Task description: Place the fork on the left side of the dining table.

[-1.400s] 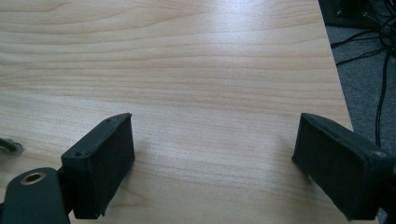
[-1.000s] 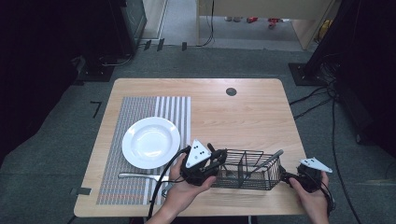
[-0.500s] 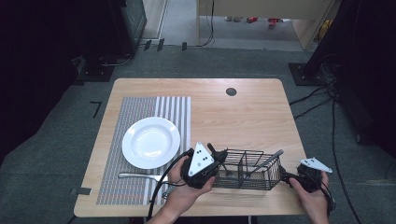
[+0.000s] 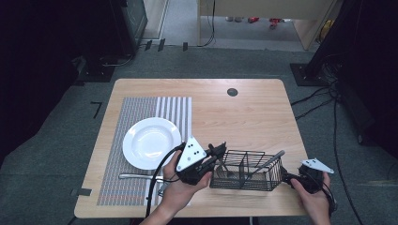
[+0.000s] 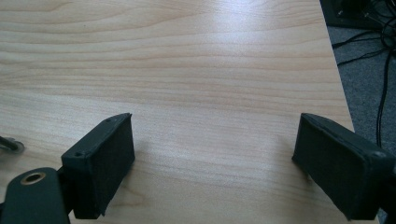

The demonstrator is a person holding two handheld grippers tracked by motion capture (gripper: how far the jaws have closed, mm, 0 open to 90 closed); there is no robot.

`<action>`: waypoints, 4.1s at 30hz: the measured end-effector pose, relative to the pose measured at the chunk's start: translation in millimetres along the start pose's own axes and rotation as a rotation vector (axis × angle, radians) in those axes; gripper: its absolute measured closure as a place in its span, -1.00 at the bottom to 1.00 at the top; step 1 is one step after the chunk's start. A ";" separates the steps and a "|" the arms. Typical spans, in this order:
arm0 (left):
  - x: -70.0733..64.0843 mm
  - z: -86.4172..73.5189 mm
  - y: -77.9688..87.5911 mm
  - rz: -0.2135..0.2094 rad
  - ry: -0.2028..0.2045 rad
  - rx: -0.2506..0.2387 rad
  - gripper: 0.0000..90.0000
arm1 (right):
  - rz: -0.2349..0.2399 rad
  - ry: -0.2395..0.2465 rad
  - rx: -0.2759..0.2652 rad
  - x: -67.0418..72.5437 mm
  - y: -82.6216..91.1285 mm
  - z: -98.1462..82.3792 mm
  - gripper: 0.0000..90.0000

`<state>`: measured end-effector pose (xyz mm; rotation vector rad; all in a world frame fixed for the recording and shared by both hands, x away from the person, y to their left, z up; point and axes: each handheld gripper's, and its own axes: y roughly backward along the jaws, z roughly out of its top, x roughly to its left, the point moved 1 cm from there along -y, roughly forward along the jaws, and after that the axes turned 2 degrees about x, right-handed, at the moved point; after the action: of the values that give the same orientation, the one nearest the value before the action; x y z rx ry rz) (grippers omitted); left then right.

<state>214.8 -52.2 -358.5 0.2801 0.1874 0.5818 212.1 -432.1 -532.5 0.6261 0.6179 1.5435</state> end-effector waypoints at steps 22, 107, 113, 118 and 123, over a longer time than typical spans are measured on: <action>20.5 36.8 39.8 -0.014 0.056 -0.184 0.98 | 0.000 0.000 -0.001 0.0 -0.1 0.0 -0.73; 273.6 -85.7 27.7 0.230 1.060 -0.537 0.98 | 0.001 0.000 -0.001 0.0 -0.1 -0.1 -0.73; 280.4 -100.6 18.7 0.252 1.117 -0.668 0.98 | 0.001 0.000 -0.001 0.0 -0.1 -0.1 -0.73; 285.0 -107.3 13.5 0.254 1.214 -0.706 0.98 | 0.001 0.000 -0.002 0.0 -0.1 -0.1 -0.73; 292.5 -117.3 5.6 0.274 1.272 -0.709 0.98 | 0.001 0.000 -0.001 0.0 -0.1 -0.1 -0.73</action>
<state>422.2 141.6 -495.5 -0.8109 1.1473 0.9936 212.2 -432.1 -532.6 0.6257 0.6164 1.5442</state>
